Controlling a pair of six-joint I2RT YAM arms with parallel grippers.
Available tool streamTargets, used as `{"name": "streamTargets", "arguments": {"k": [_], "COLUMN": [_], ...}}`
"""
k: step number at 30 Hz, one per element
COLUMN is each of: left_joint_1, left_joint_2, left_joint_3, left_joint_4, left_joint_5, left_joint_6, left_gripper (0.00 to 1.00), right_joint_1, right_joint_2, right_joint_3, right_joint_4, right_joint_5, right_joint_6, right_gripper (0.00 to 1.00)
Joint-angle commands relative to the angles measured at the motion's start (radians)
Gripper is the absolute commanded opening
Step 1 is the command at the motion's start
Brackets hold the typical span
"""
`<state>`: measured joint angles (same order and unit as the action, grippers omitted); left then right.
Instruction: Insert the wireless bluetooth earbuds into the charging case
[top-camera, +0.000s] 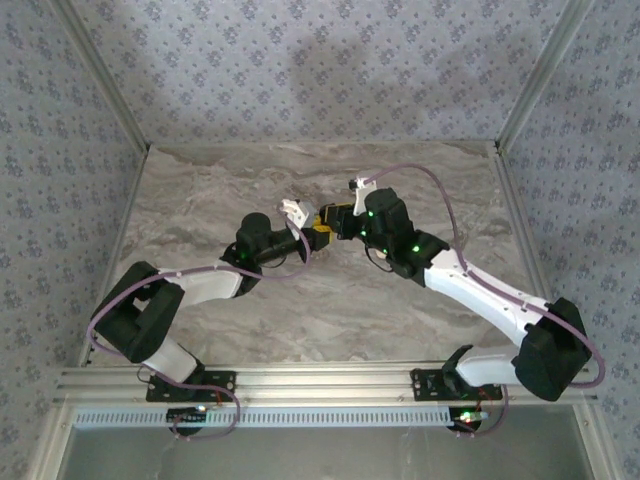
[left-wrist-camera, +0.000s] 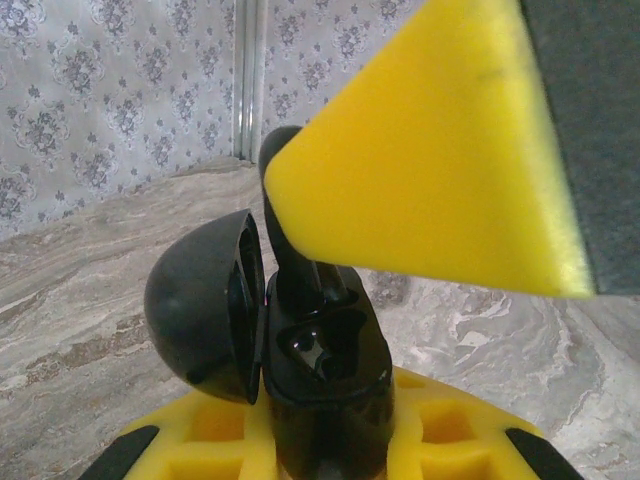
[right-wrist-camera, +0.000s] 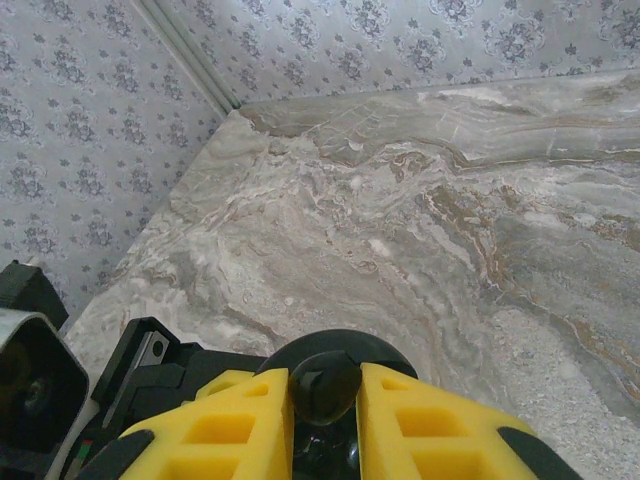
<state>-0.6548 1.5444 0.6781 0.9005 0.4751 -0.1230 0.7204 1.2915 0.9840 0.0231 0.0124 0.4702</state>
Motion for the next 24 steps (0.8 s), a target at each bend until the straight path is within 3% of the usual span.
{"name": "streamTargets", "arguments": {"k": [1, 24], "left_joint_1": [0.002, 0.002], "left_joint_2": [-0.061, -0.079], "left_joint_3": [0.024, 0.008], "left_joint_4": [0.102, 0.101], "left_joint_5": [-0.001, 0.014], "left_joint_6": [-0.017, 0.049], "left_gripper": [0.14, 0.14], "right_joint_1": [0.004, -0.008], "right_joint_2": [-0.012, -0.040], "right_joint_3": [-0.028, -0.084], "right_joint_4": [-0.041, 0.034], "right_joint_5": [0.001, -0.132], "right_joint_6": [-0.008, -0.028], "right_gripper": [0.24, 0.24]}}
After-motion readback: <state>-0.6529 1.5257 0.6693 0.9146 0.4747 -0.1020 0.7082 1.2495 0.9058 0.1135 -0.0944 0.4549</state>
